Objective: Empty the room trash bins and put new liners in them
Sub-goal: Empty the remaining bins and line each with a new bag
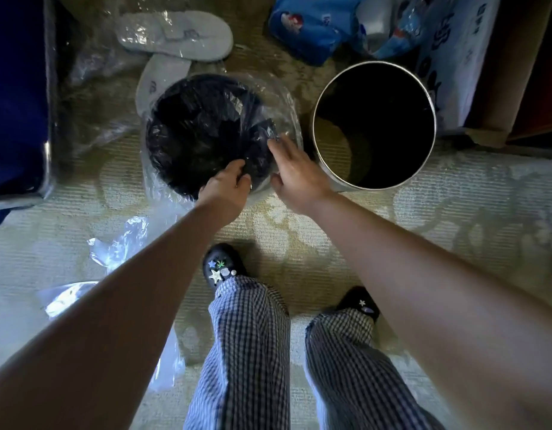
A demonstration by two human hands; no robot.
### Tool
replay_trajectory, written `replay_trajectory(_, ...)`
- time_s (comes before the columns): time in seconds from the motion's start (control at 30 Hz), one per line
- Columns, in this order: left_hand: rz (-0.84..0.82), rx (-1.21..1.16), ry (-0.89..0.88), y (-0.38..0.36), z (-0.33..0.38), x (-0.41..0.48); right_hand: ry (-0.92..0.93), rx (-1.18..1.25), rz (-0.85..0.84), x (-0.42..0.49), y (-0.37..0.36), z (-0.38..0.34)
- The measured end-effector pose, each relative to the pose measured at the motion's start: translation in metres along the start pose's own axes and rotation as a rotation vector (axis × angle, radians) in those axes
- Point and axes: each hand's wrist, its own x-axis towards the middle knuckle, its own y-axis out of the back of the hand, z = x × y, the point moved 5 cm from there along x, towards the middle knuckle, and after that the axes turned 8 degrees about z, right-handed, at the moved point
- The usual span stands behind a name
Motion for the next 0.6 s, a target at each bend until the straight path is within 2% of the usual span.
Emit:
replay_trajectory(0.23,0.126,0.113,0.044,-0.012,0.017,-0.015,0.051,0.104,0.017,-0.017,-0.010,0.020)
replay_trajectory(0.4,0.179,0.060,0.016,-0.027,0.018,-0.020,0.001,0.242,0.109,-0.018,-0.014,0.027)
replay_trajectory(0.5,0.131,0.004,0.048,-0.023,0.014,0.001,-0.041,0.345,0.186,0.001,-0.014,0.029)
replay_trajectory(0.6,-0.008,-0.138,-0.004,-0.022,0.012,0.031,-0.123,0.466,0.221,0.026,-0.015,0.034)
